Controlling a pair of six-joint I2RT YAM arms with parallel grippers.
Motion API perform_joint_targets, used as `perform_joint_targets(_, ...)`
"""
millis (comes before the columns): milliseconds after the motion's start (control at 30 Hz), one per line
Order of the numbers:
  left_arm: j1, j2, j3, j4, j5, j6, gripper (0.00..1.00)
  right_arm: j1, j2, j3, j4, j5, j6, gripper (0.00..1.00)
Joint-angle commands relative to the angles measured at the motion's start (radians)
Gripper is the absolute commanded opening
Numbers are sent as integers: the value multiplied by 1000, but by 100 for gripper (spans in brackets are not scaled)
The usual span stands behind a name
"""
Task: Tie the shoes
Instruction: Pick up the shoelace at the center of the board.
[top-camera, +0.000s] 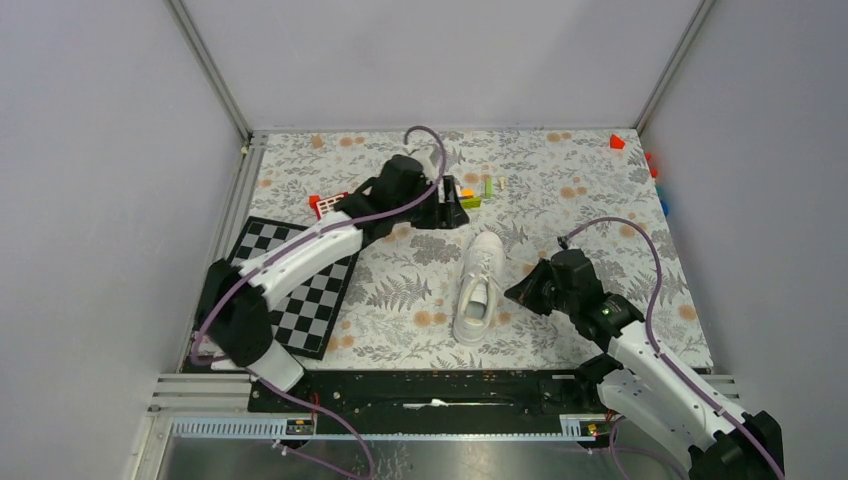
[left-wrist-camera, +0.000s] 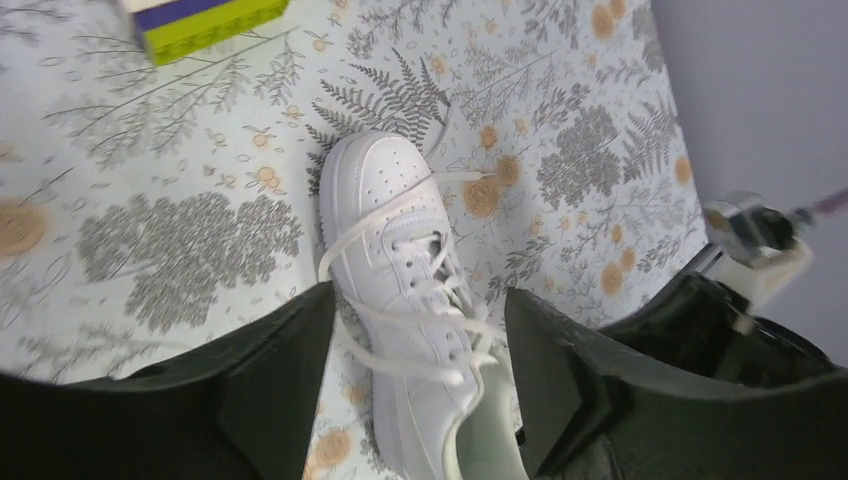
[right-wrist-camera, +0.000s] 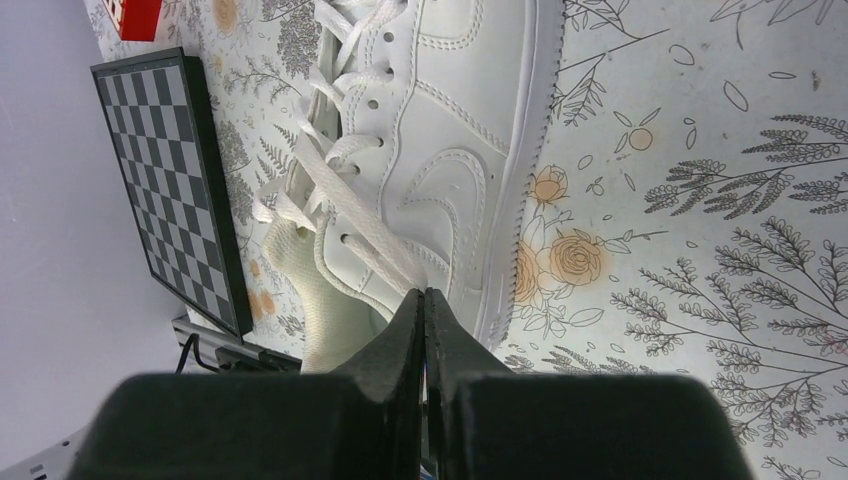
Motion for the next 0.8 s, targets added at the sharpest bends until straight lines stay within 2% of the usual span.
perform_joint_targets(0, -10, 190, 161, -68, 122, 153, 69, -5, -28, 32, -59, 26, -8, 0)
perform_joint_targets(233, -89, 469, 454, -281, 78, 310, 71, -5, -35, 31, -76, 35, -6, 0)
perform_joint_targets(500, -112, 584, 561, -257, 49, 303, 69, -5, -16, 40, -73, 31, -7, 0)
perform_joint_targets(767, -115, 694, 676, -234, 122, 297, 69, -5, -17, 42, -78, 29, -9, 0)
